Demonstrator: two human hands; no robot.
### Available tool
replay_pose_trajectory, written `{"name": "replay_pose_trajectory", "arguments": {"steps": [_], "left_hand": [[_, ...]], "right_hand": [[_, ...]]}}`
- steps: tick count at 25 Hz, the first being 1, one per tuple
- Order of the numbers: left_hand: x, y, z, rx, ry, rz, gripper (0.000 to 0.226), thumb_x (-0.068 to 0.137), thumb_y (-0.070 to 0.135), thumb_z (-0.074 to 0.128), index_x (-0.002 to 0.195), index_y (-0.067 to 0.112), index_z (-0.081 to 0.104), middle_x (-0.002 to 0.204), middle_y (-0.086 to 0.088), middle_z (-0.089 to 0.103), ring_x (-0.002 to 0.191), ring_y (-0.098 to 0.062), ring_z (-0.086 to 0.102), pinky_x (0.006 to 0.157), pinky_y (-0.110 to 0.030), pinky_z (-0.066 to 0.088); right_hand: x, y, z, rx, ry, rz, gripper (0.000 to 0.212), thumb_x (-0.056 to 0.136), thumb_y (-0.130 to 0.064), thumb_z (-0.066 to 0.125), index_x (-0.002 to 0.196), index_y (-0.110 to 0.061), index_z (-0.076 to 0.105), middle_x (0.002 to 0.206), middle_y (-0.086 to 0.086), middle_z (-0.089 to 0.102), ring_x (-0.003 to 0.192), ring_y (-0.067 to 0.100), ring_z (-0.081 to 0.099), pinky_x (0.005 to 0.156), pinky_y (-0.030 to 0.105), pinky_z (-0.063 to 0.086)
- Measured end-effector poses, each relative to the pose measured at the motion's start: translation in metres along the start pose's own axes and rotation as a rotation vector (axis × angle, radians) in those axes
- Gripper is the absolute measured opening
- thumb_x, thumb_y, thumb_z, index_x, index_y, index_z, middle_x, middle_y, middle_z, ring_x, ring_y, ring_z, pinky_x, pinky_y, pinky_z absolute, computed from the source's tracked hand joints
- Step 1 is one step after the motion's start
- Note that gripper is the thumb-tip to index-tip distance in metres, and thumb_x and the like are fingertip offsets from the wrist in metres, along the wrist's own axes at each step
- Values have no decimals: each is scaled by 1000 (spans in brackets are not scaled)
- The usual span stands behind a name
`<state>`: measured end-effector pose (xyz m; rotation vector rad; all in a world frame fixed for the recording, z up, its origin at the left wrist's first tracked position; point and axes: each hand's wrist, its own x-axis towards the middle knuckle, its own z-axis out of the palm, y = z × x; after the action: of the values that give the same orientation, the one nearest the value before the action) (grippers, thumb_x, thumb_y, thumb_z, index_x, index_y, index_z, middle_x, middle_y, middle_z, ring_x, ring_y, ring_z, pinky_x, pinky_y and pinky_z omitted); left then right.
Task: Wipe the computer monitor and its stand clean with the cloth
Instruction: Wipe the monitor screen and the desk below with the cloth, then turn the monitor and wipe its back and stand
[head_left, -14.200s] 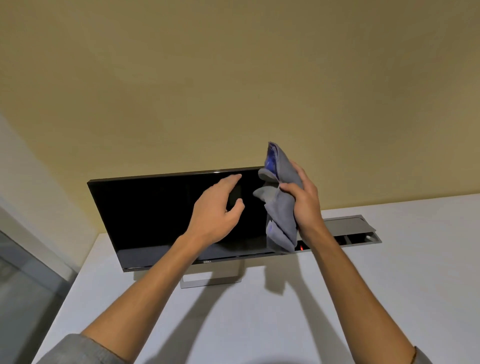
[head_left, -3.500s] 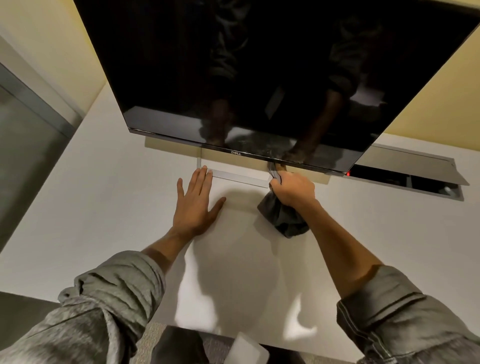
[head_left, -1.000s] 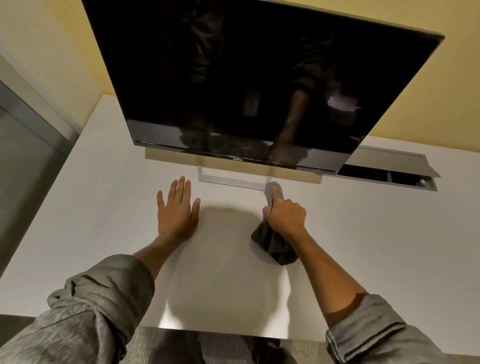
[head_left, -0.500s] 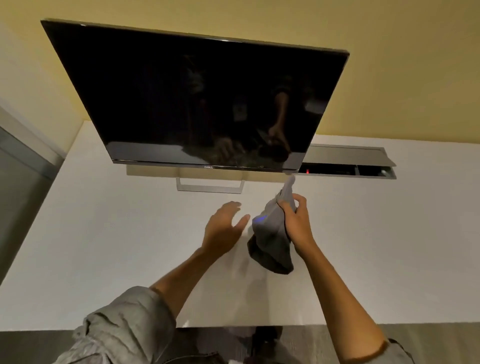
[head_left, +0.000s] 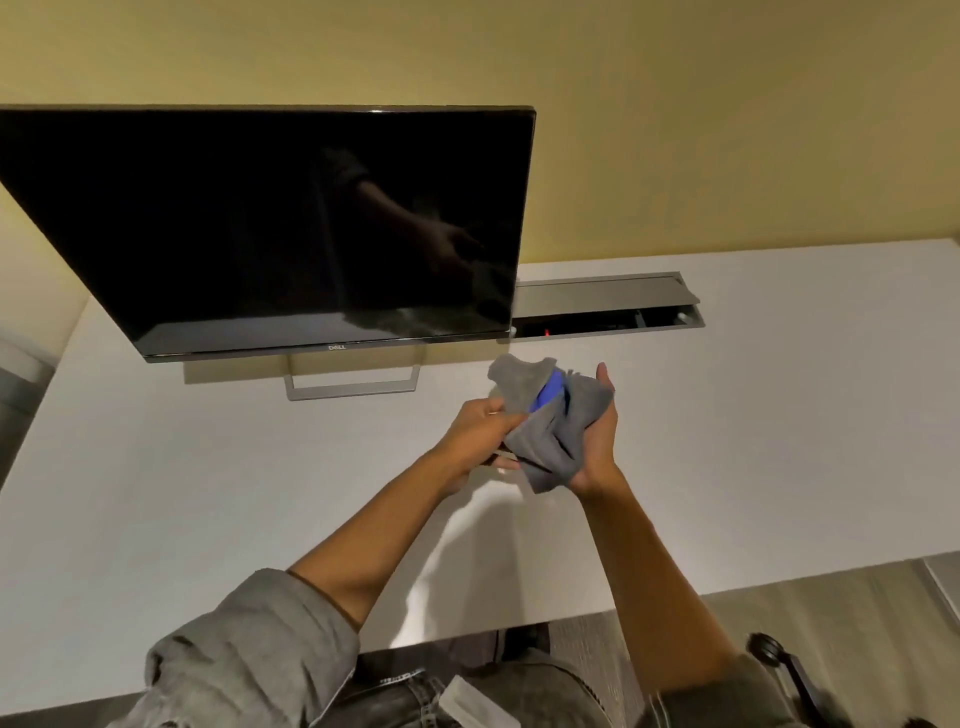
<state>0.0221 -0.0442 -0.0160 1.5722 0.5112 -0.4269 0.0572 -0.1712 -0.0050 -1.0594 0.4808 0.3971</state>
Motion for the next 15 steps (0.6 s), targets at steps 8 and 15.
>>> {"name": "replay_pose_trajectory", "arguments": {"steps": [8, 15], "left_hand": [[4, 12, 25, 308, 301, 148, 50, 80, 38, 77, 115, 18, 47, 90, 5, 55, 78, -14, 58, 67, -26, 51], [9, 18, 62, 604, 306, 356, 7, 90, 19, 63, 95, 15, 62, 81, 2, 61, 72, -19, 58, 64, -27, 52]], "right_hand": [[7, -13, -32, 272, -145, 245, 29, 94, -5, 34, 69, -9, 48, 49, 5, 54, 43, 12, 56, 47, 22, 52], [26, -9, -48, 163, -114, 147, 31, 98, -29, 50, 119, -10, 61, 106, 16, 69, 94, 27, 67, 72, 35, 58]]}}
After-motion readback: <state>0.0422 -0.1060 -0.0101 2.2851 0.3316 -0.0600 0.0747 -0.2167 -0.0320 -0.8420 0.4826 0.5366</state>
